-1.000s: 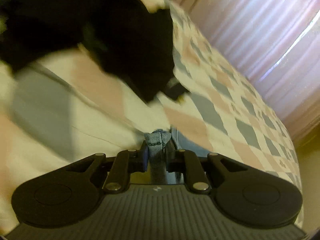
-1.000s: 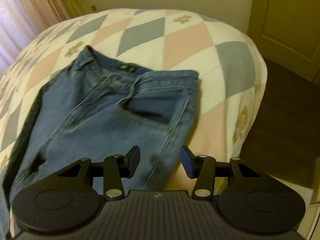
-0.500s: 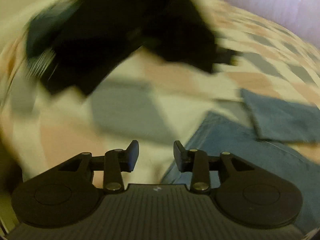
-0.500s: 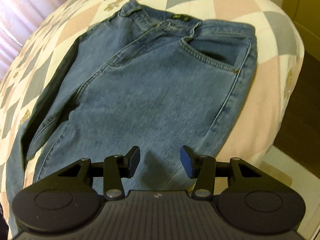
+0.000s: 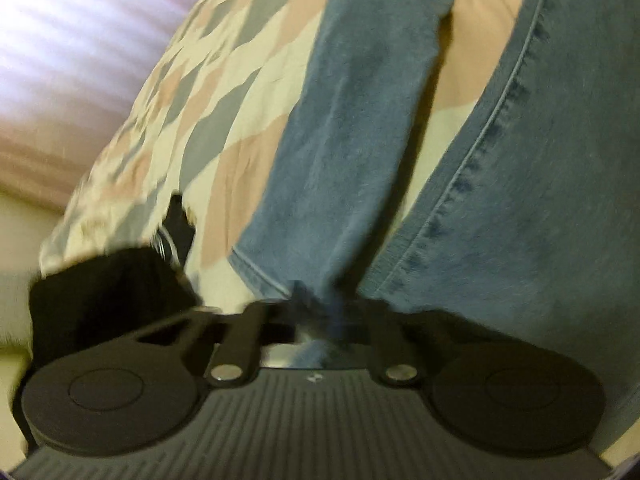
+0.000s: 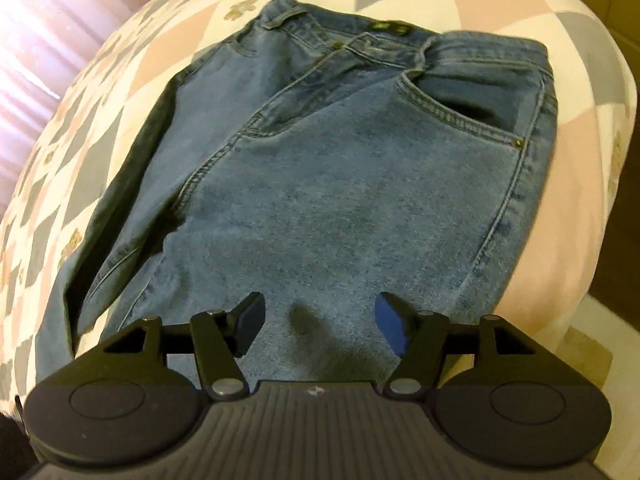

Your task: Fold clothes

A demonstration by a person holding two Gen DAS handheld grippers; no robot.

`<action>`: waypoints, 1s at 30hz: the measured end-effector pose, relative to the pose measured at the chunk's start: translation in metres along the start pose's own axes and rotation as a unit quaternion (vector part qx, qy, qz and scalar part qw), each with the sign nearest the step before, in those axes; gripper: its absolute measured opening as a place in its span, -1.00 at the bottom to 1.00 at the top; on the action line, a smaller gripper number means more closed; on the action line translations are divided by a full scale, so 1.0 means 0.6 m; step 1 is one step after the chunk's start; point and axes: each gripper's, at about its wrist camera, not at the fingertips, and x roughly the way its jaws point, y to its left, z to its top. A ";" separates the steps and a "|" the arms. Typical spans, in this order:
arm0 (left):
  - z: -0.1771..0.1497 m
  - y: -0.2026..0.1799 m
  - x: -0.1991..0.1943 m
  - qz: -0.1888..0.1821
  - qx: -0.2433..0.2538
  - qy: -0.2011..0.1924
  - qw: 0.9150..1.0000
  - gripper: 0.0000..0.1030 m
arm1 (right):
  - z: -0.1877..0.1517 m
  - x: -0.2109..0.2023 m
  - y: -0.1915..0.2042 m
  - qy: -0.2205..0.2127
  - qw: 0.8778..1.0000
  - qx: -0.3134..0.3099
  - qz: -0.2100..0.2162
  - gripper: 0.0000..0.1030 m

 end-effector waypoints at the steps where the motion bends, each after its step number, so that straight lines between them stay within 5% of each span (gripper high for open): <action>1: 0.009 0.021 -0.002 0.007 -0.003 -0.013 1.000 -0.87 | 0.000 0.000 0.000 0.001 1.000 0.006 -0.001 0.24; 4: 0.059 0.130 0.001 0.040 -0.064 -0.053 0.996 -0.88 | 0.000 0.001 0.002 0.003 1.000 0.018 0.000 0.24; 7: 0.136 0.285 0.041 0.082 -0.175 -0.077 0.978 -0.77 | 0.006 0.003 0.008 0.001 1.000 0.030 0.004 0.24; 8: 0.159 0.333 0.063 0.100 -0.213 -0.077 0.969 -0.67 | 0.007 0.004 0.011 0.000 0.999 0.034 0.007 0.24; 10: 0.190 0.412 0.119 0.123 -0.284 -0.046 0.950 -0.08 | 0.011 0.006 0.019 0.001 0.999 0.034 0.015 0.24; 11: 0.198 0.445 0.144 0.122 -0.319 -0.027 0.939 -0.08 | 0.011 0.007 0.023 0.001 0.999 0.033 0.019 0.24; 14: 0.178 0.489 0.190 0.029 -0.439 0.006 0.898 -0.08 | 0.014 0.005 0.036 -0.007 0.999 0.022 0.034 0.24; 17: 0.131 0.457 0.238 -0.090 -0.525 0.038 0.846 -0.07 | 0.018 0.009 0.049 -0.017 0.999 0.001 0.033 0.24; 18: 0.114 0.443 0.255 -0.126 -0.553 0.050 0.822 -0.08 | 0.020 0.013 0.051 -0.018 0.999 -0.001 0.031 0.24; 20: 0.079 0.420 0.291 -0.178 -0.619 0.068 0.762 -0.10 | 0.027 0.019 0.052 -0.021 0.999 0.000 0.032 0.24; 22: 0.052 0.410 0.324 -0.200 -0.683 0.067 0.699 -0.11 | 0.036 0.025 0.053 -0.027 0.999 0.006 0.034 0.24; 25: 0.041 0.411 0.352 -0.199 -0.741 0.039 0.640 -0.04 | 0.048 0.029 0.055 -0.034 0.999 0.013 0.034 0.24; 27: 0.054 0.409 0.378 -0.203 -0.752 0.041 0.626 0.06 | 0.056 0.032 0.060 -0.039 0.999 0.010 0.035 0.24; 29: 0.073 0.403 0.408 -0.198 -0.745 0.057 0.635 0.05 | 0.062 0.035 0.063 -0.044 0.998 0.012 0.041 0.24; 30: 0.086 0.401 0.417 -0.188 -0.734 0.063 0.649 -0.08 | 0.065 0.036 0.065 -0.045 0.998 0.015 0.045 0.24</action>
